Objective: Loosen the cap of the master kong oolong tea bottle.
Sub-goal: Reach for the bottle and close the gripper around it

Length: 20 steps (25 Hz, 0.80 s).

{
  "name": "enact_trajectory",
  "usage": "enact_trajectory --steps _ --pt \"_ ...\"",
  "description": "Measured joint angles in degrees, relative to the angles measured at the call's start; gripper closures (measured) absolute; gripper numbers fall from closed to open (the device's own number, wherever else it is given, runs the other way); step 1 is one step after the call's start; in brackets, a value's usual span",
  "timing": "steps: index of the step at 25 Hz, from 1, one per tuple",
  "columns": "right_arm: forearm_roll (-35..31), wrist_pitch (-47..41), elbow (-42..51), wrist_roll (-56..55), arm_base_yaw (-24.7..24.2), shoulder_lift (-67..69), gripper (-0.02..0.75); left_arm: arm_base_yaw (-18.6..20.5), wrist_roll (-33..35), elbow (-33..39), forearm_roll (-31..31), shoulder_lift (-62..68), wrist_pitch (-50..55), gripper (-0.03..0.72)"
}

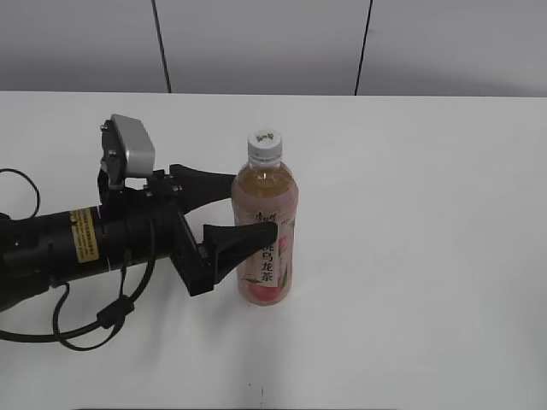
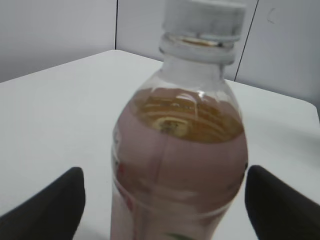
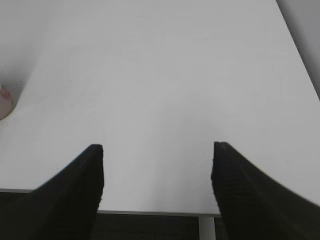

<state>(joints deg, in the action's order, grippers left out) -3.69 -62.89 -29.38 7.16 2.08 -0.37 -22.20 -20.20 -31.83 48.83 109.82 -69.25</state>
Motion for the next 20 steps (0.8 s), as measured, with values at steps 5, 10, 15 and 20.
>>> enact_trajectory --steps 5,10,15,20 --pt "0.0 0.0 0.0 0.0 0.0 0.0 0.225 -0.05 -0.6 -1.51 0.57 0.15 0.02 0.097" --pt "0.0 0.0 0.0 0.0 0.0 0.0 0.225 -0.05 -2.25 -3.24 1.98 0.2 0.02 0.097" --pt "0.0 0.0 0.0 0.0 0.0 0.0 0.225 -1.99 -2.58 -5.66 2.17 2.42 -0.05 0.097" --pt "0.0 0.05 0.0 0.0 0.0 0.0 0.225 -5.11 -2.7 -7.51 0.53 3.46 0.14 0.097"
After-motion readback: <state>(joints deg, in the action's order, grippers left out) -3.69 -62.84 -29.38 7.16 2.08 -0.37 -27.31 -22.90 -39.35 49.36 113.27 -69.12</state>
